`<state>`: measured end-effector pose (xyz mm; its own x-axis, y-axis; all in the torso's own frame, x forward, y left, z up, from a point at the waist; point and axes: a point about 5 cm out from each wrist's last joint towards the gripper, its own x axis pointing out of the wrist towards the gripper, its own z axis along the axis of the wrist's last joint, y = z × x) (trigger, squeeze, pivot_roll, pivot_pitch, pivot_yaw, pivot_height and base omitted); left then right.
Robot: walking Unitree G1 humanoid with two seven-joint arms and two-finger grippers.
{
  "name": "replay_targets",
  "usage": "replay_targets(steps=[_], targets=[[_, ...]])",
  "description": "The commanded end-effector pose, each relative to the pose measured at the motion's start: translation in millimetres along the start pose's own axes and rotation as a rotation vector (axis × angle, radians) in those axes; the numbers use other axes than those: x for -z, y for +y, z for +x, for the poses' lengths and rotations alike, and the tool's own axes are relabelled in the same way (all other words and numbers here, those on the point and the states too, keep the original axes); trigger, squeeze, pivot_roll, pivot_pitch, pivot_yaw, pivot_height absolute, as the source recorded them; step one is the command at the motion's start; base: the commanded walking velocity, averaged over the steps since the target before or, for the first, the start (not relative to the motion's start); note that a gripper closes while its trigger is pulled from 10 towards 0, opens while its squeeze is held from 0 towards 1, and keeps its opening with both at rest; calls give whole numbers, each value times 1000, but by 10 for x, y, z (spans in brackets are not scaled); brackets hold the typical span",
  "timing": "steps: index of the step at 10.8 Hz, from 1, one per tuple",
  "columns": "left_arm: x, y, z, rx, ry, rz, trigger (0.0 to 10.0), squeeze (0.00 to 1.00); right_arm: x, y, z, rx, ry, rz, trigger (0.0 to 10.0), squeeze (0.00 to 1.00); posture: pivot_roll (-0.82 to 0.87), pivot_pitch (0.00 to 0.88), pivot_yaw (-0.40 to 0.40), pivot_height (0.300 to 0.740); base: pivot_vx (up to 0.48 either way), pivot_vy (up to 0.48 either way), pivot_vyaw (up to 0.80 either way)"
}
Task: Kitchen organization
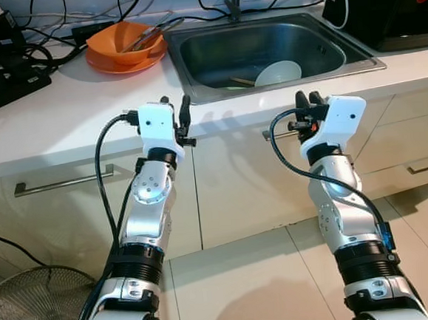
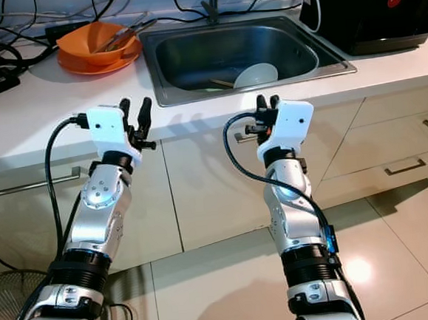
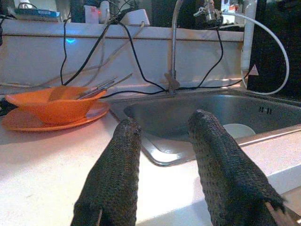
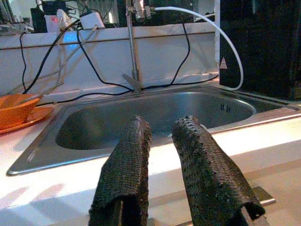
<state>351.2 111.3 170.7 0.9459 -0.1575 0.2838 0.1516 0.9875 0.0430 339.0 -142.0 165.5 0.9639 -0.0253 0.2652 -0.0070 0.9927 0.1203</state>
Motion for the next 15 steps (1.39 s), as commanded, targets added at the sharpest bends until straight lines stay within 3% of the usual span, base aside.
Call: replay_targets(steps=[1,5,7,15], targets=[[4,-20,-2,4,2,2,10000,0,-53,13,27,-7,-14,8,10000,0,1,0,-24,740,0,0,0],[4,-20,-2,4,2,2,10000,0,-53,13,27,-7,-14,8,10000,0,1,0,-24,740,0,0,0],[0,116,21,-50,3,-1,10000,0,-53,-54,68,12,-22,-32,10000,0,-9,11,-35,740,0,0,0],[24,73,-6,-24,14,-2,10000,0,-25,-25,54,0,-21,-36,10000,0,-1,0,-31,740,0,0,0]])
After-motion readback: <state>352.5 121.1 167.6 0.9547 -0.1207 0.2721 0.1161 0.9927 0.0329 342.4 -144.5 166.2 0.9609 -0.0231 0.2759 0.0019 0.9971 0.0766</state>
